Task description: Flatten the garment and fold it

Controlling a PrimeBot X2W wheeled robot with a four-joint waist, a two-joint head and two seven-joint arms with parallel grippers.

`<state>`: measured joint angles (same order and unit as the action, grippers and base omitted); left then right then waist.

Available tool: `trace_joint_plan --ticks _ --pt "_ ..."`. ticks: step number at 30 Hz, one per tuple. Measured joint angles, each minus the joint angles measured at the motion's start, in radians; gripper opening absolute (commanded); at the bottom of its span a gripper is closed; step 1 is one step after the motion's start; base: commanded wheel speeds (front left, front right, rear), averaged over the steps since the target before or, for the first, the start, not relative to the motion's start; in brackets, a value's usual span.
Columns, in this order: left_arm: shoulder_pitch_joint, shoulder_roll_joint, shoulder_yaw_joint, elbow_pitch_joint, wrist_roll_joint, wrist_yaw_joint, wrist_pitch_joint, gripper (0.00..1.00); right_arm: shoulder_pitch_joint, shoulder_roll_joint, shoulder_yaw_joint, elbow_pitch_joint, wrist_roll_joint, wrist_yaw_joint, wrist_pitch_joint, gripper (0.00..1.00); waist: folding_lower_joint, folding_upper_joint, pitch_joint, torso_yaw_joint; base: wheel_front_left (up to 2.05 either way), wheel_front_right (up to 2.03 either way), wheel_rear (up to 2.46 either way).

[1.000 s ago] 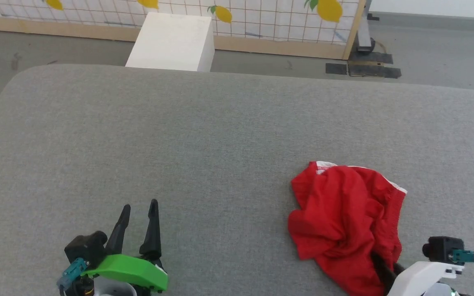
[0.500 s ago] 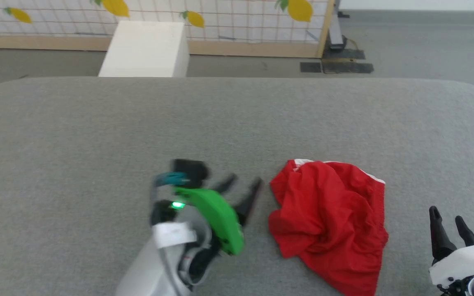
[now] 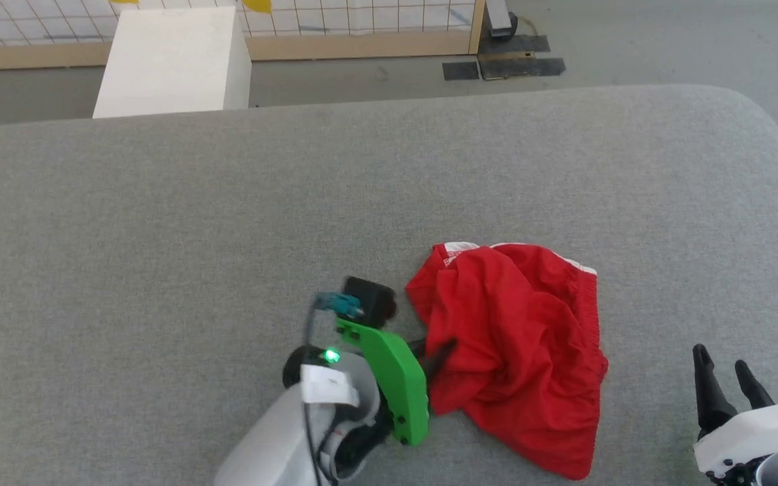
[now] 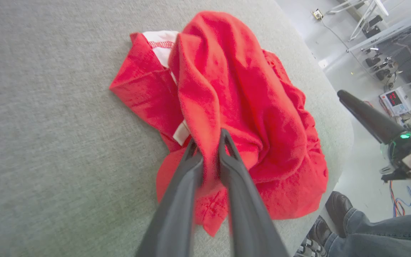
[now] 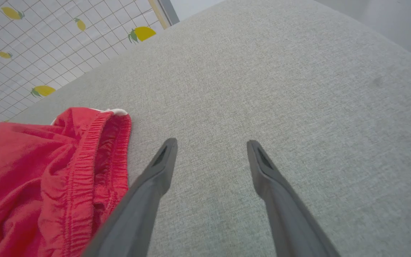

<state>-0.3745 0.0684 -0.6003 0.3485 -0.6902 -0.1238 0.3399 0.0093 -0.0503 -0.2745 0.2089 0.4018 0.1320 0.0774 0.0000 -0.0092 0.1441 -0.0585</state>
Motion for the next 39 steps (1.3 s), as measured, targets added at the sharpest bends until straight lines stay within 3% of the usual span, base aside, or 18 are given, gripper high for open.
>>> trace_joint_plan --ticks 7,13,17,23,26,27,28,31,33,37,39 --pt "-0.058 0.051 0.148 -0.081 -0.037 0.016 -0.123 0.00 -0.011 0.000 0.018 0.019 0.002 0.000 0.000 1.00 0.0000 0.0000 -0.008 0.044 0.00 0.00 0.00" --pt "-0.040 0.154 0.236 -0.228 -0.021 0.108 -0.139 0.00 -0.014 0.001 0.037 0.037 0.001 0.000 0.001 1.00 0.0000 0.0000 -0.039 0.106 0.00 0.00 0.00" --pt "0.114 0.228 0.267 -0.313 -0.013 0.197 -0.087 0.00 -0.016 0.001 0.042 0.045 -0.005 0.000 0.001 1.00 0.0000 0.0000 -0.058 0.148 0.00 0.00 0.00" --pt "0.416 0.259 0.249 -0.366 -0.069 0.281 0.037 0.00 -0.021 0.001 0.047 0.051 -0.007 0.000 0.001 1.00 0.0000 0.0000 -0.074 0.195 0.00 0.00 0.00" --pt "0.506 0.258 0.231 -0.362 -0.116 0.303 0.098 0.00 -0.021 0.001 0.047 0.056 -0.007 0.000 0.001 1.00 0.0000 0.0000 -0.078 0.210 0.00 0.00 0.00" --pt "0.529 0.248 0.235 -0.362 -0.146 0.310 0.105 0.19 -0.021 0.001 0.047 0.059 -0.009 0.000 0.001 1.00 0.0000 0.0000 -0.080 0.219 0.00 0.00 0.00" --pt "0.531 0.244 0.243 -0.364 -0.160 0.310 0.105 1.00 -0.021 0.001 0.048 0.060 -0.012 0.000 0.001 1.00 0.0000 0.0000 -0.081 0.222 0.00 0.00 0.00" --pt "0.525 0.201 0.328 -0.408 -0.230 0.292 0.029 1.00 -0.021 0.001 0.050 0.061 -0.016 0.000 0.002 1.00 0.0000 0.0000 -0.085 0.231 0.00 0.00 0.00" --pt "0.510 0.186 0.406 -0.440 -0.240 0.270 -0.077 1.00 -0.021 0.001 0.061 0.057 -0.023 0.000 0.003 1.00 0.0000 0.0000 -0.089 0.236 0.00 0.00 0.00" --pt "0.462 0.233 0.494 -0.449 -0.118 0.253 -0.300 1.00 -0.021 0.000 0.119 0.031 -0.052 0.000 0.032 1.00 0.0000 0.0000 -0.093 0.236 0.00 0.00 0.00" --pt "0.447 0.262 0.499 -0.432 0.001 0.245 -0.438 1.00 -0.028 0.000 0.168 0.012 -0.069 0.000 0.063 1.00 0.0000 0.0000 -0.091 0.235 0.00 0.00 0.00"
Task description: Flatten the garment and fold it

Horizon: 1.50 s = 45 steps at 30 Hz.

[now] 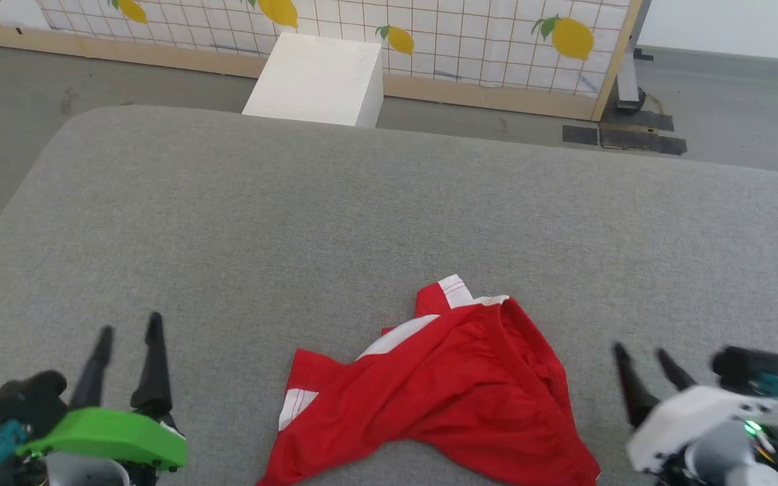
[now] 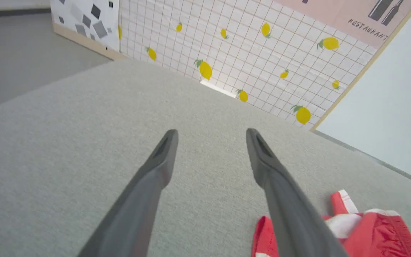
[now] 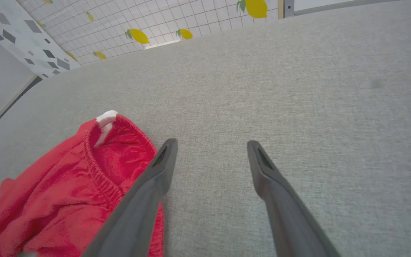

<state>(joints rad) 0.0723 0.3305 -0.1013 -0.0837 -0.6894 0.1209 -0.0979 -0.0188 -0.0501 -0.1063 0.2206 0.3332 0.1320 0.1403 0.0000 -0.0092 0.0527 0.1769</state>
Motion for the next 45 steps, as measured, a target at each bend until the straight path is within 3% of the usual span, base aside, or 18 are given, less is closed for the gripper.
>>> trace_joint_plan --ticks 3,4,7,10,17,18,19,20,21,27,33,38,41,42,43,45 --pt "-0.002 -0.009 -0.006 0.027 0.097 0.003 -0.123 1.00 -0.031 0.000 0.087 -0.032 -0.029 0.000 0.073 1.00 0.0000 0.0000 0.005 -0.001 0.00 0.00 0.00" --pt "-0.002 -0.035 -0.009 0.043 0.161 0.002 -0.152 1.00 -0.086 0.001 0.189 -0.054 -0.027 0.000 0.173 1.00 0.0000 0.0000 0.015 -0.001 0.00 0.00 0.00" --pt "-0.003 -0.065 0.002 0.040 0.212 -0.016 -0.155 1.00 -0.148 0.001 0.259 -0.040 -0.031 0.000 0.291 1.00 0.0000 0.0000 0.031 0.004 0.00 0.00 0.00" --pt "-0.012 -0.106 0.033 0.029 0.246 -0.043 -0.159 1.00 -0.211 0.001 0.291 -0.006 -0.107 0.000 0.401 1.00 0.0000 0.0000 0.048 0.013 0.00 0.00 0.00" --pt "-0.024 -0.179 0.098 0.039 0.294 -0.118 -0.159 1.00 -0.293 0.002 0.369 0.059 -0.115 0.000 0.476 1.00 0.0000 0.0000 0.087 0.040 0.00 0.00 0.00" --pt "-0.024 -0.187 0.109 0.039 0.300 -0.128 -0.159 1.00 -0.296 0.002 0.381 0.072 -0.113 0.000 0.479 0.96 0.0000 0.0000 0.092 0.042 0.00 0.00 0.00" --pt "-0.025 -0.195 0.120 0.040 0.303 -0.136 -0.159 1.00 -0.296 0.001 0.392 0.083 -0.109 0.000 0.482 0.47 0.0000 0.0000 0.096 0.044 0.00 0.00 0.00" --pt "-0.025 -0.203 0.129 0.041 0.306 -0.144 -0.159 1.00 -0.297 0.001 0.399 0.090 -0.102 0.000 0.481 0.36 0.0000 0.0000 0.099 0.044 0.00 0.00 0.00" --pt "-0.026 -0.208 0.134 0.042 0.310 -0.151 -0.159 1.00 -0.298 0.001 0.405 0.092 -0.099 0.000 0.473 0.00 0.0000 0.0000 0.101 0.044 0.00 0.00 0.00" --pt "-0.044 -0.233 0.161 0.051 0.346 -0.184 -0.159 1.00 -0.329 0.002 0.363 0.083 -0.076 0.000 0.375 0.00 0.0000 0.0000 0.102 0.026 0.00 0.00 0.00" --pt "-0.053 -0.246 0.166 0.073 0.360 -0.202 -0.159 1.00 -0.303 0.002 0.115 -0.025 -0.092 0.000 0.287 0.00 0.0000 0.0000 0.085 0.012 0.00 0.00 0.00" --pt "-0.052 -0.255 0.173 0.085 0.364 -0.213 -0.159 1.00 -0.146 -0.003 -0.103 -0.127 -0.110 0.000 0.289 0.00 0.0000 0.0000 0.072 0.004 0.00 0.00 0.00" --pt "-0.051 -0.263 0.168 0.111 0.364 -0.221 -0.159 1.00 0.051 -0.003 -0.081 -0.090 -0.013 0.000 0.390 0.00 0.0000 0.0000 0.065 -0.008 0.00 0.00 0.00" --pt "-0.051 -0.263 0.166 0.114 0.364 -0.221 -0.159 1.00 0.065 0.001 -0.073 -0.086 0.011 0.000 0.388 0.25 0.0000 0.0000 0.063 -0.010 0.00 0.00 0.00" --pt "-0.050 -0.264 0.165 0.119 0.364 -0.221 -0.159 1.00 0.073 0.003 -0.069 -0.087 0.023 0.000 0.376 1.00 0.0000 0.0000 0.061 -0.013 0.00 0.00 0.00" --pt "-0.048 -0.265 0.157 0.136 0.356 -0.223 -0.160 1.00 0.075 0.003 -0.084 -0.090 0.051 0.000 0.330 1.00 0.0000 0.0000 0.055 -0.017 0.00 0.00 0.00"
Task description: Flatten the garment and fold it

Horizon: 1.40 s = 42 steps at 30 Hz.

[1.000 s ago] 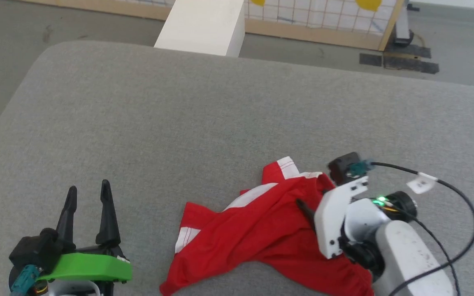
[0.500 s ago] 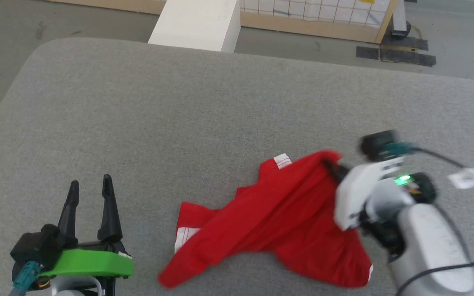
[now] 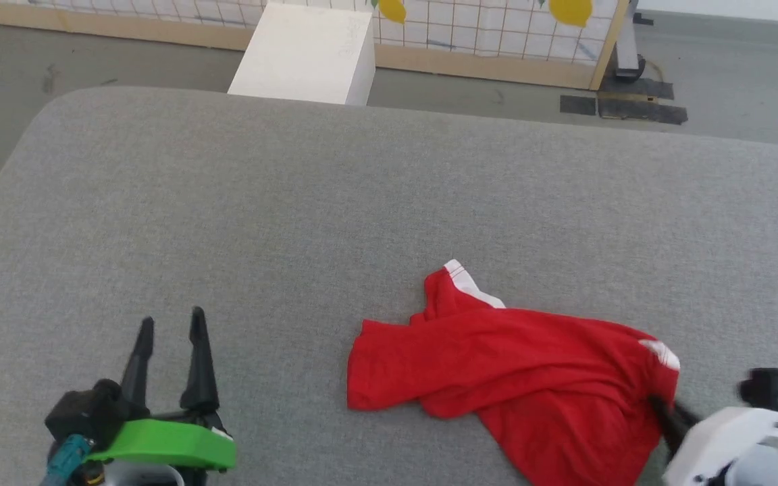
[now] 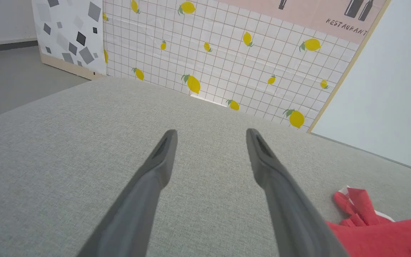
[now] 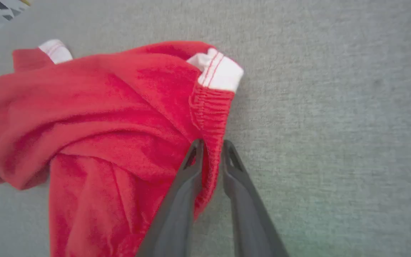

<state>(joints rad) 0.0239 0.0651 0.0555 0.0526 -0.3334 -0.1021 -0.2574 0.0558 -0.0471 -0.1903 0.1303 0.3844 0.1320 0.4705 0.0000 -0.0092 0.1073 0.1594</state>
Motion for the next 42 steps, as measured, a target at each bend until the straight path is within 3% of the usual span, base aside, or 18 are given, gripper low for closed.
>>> trace_joint_plan --ticks 3,7,15,16,19,22,24,25,30,31,32,35,38,41,42 --pt "0.001 -0.001 -0.036 0.022 -0.026 -0.008 0.030 1.00 -0.004 -0.001 -0.073 -0.016 0.016 0.000 -0.116 1.00 0.0000 0.0000 -0.010 -0.007 0.00 0.00 0.00" --pt "-0.062 -0.004 -0.120 0.059 -0.093 -0.016 0.179 1.00 -0.014 -0.004 -0.155 -0.028 -0.006 0.000 -0.197 1.00 0.0000 0.0000 -0.016 -0.009 0.00 0.00 0.00" --pt "-0.393 0.030 -0.312 0.257 -0.100 -0.020 0.718 1.00 -0.050 -0.003 -0.165 -0.038 -0.035 0.000 -0.192 1.00 0.0000 0.0001 0.002 -0.045 0.00 0.00 0.00" --pt "-0.447 0.047 -0.370 0.334 -0.063 -0.020 0.872 1.00 -0.053 -0.003 -0.157 -0.033 -0.031 0.000 -0.190 1.00 0.0000 0.0000 0.012 -0.068 0.00 0.00 0.00" --pt "-0.460 0.062 -0.401 0.381 -0.046 -0.019 0.952 1.00 -0.053 -0.003 -0.153 -0.024 -0.029 0.000 -0.199 1.00 0.0000 0.0000 0.023 -0.092 0.00 0.00 0.00" --pt "-0.461 0.065 -0.408 0.398 -0.046 -0.018 0.966 1.00 -0.053 -0.003 -0.158 -0.017 -0.029 0.000 -0.211 1.00 0.0000 0.0000 0.037 -0.110 0.00 0.00 0.00" --pt "-0.461 0.065 -0.408 0.394 -0.058 -0.018 0.964 0.02 -0.053 -0.003 -0.163 -0.014 -0.029 0.000 -0.216 1.00 0.0000 0.0000 0.047 -0.119 0.00 0.00 0.00" --pt "-0.461 0.066 -0.407 0.393 -0.059 -0.018 0.959 0.00 -0.053 -0.003 -0.165 -0.012 -0.030 0.000 -0.218 1.00 0.0000 0.0000 0.050 -0.121 0.00 0.00 0.00" --pt "-0.461 0.067 -0.369 0.390 -0.084 -0.008 0.894 0.00 -0.054 -0.003 -0.161 -0.007 -0.033 0.000 -0.227 1.00 0.0000 0.0000 0.054 -0.122 0.00 0.00 0.00" --pt "-0.465 0.068 -0.350 0.386 -0.090 0.006 0.866 0.00 -0.056 -0.003 -0.158 -0.006 -0.033 0.000 -0.231 1.00 0.0000 0.0000 0.055 -0.122 0.00 0.00 0.00" --pt "-0.502 0.075 -0.277 0.376 -0.101 0.049 0.768 0.00 -0.060 -0.003 -0.147 -0.006 -0.033 0.000 -0.234 1.00 0.0000 0.0000 0.060 -0.121 0.00 0.00 0.00" --pt "-0.568 0.090 -0.201 0.381 -0.119 0.094 0.675 0.00 -0.072 -0.003 -0.136 -0.007 -0.034 0.000 -0.234 1.00 0.0000 0.0000 0.070 -0.122 0.00 0.00 0.00" --pt "-0.618 0.121 -0.139 0.435 -0.126 0.139 0.615 0.00 -0.086 -0.002 -0.124 -0.009 -0.041 0.000 -0.233 1.00 0.0000 0.0000 0.082 -0.129 0.00 0.00 0.00" --pt "-0.623 0.141 -0.106 0.526 -0.135 0.174 0.619 0.00 -0.092 -0.003 -0.117 -0.011 -0.043 0.000 -0.233 1.00 0.0000 0.0000 0.086 -0.139 0.00 0.00 0.00" --pt "-0.621 0.145 -0.101 0.554 -0.140 0.174 0.623 0.46 -0.092 -0.003 -0.115 -0.010 -0.043 0.000 -0.233 1.00 0.0000 0.0000 0.086 -0.142 0.00 0.00 0.00"
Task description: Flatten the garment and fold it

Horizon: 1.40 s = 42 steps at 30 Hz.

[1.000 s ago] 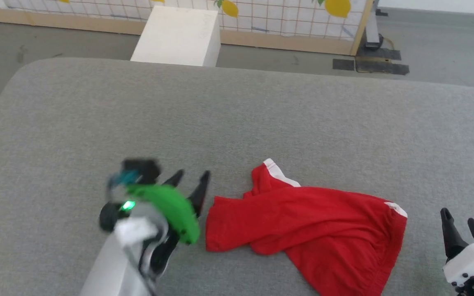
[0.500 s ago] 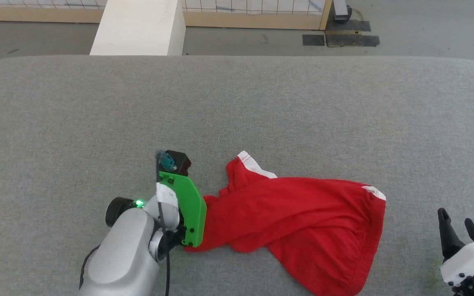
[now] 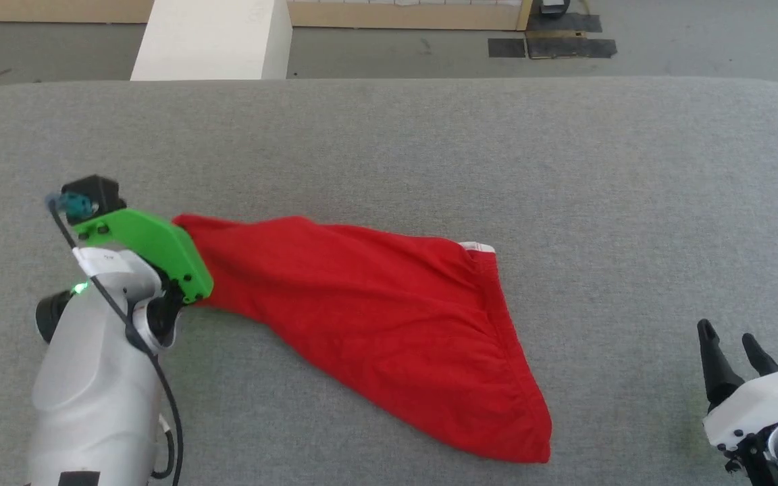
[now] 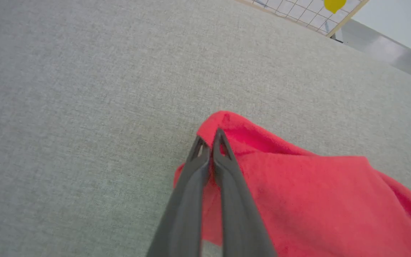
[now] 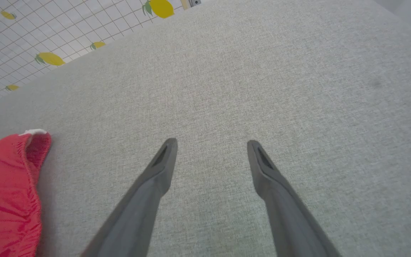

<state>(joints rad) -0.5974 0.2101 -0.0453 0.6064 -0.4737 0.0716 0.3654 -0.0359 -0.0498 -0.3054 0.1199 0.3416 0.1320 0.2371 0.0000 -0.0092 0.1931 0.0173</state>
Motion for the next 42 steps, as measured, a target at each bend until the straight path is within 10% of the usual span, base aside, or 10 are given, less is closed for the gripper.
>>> trace_joint_plan --ticks 1,13,19,31,32,33,34,42 --pt "0.000 0.000 0.007 0.015 -0.009 -0.001 -0.005 1.00 0.000 0.000 0.002 0.000 0.000 0.000 0.000 1.00 0.0000 0.0000 -0.001 -0.001 0.00 0.00 0.00" --pt "0.231 0.008 0.091 -0.262 0.002 -0.124 -0.591 1.00 0.001 -0.001 0.164 -0.016 -0.001 0.000 0.017 1.00 0.0000 0.0000 -0.043 0.031 0.00 0.00 0.00" --pt "0.511 -0.086 0.185 -0.526 0.070 -0.113 -0.623 1.00 -0.091 0.001 0.360 -0.004 -0.053 0.000 0.210 1.00 0.0000 0.0000 -0.055 0.058 0.00 0.00 0.00" --pt "0.565 -0.137 0.185 -0.551 0.122 -0.136 -0.623 1.00 -0.266 -0.001 0.489 0.244 -0.161 0.000 0.391 1.00 0.0000 0.0000 -0.034 0.105 0.00 0.00 0.00" --pt "0.565 -0.139 0.184 -0.549 0.124 -0.141 -0.623 1.00 -0.273 0.000 0.495 0.258 -0.150 0.000 0.394 0.79 0.0000 0.0000 -0.032 0.108 0.00 0.00 0.00" --pt "0.565 -0.141 0.183 -0.549 0.126 -0.141 -0.623 1.00 -0.281 -0.002 0.506 0.266 -0.143 0.000 0.394 0.23 0.0000 0.0000 -0.032 0.110 0.00 0.00 0.00" --pt "0.565 -0.143 0.183 -0.547 0.131 -0.142 -0.623 1.00 -0.291 -0.001 0.512 0.266 -0.111 0.000 0.357 0.00 0.0000 0.0000 -0.036 0.111 0.00 0.00 0.00" --pt "0.565 -0.150 0.174 -0.536 0.135 -0.151 -0.623 1.00 -0.163 0.000 0.337 -0.043 -0.134 0.000 0.259 0.00 0.0000 0.0000 -0.061 0.115 0.00 0.00 0.00"
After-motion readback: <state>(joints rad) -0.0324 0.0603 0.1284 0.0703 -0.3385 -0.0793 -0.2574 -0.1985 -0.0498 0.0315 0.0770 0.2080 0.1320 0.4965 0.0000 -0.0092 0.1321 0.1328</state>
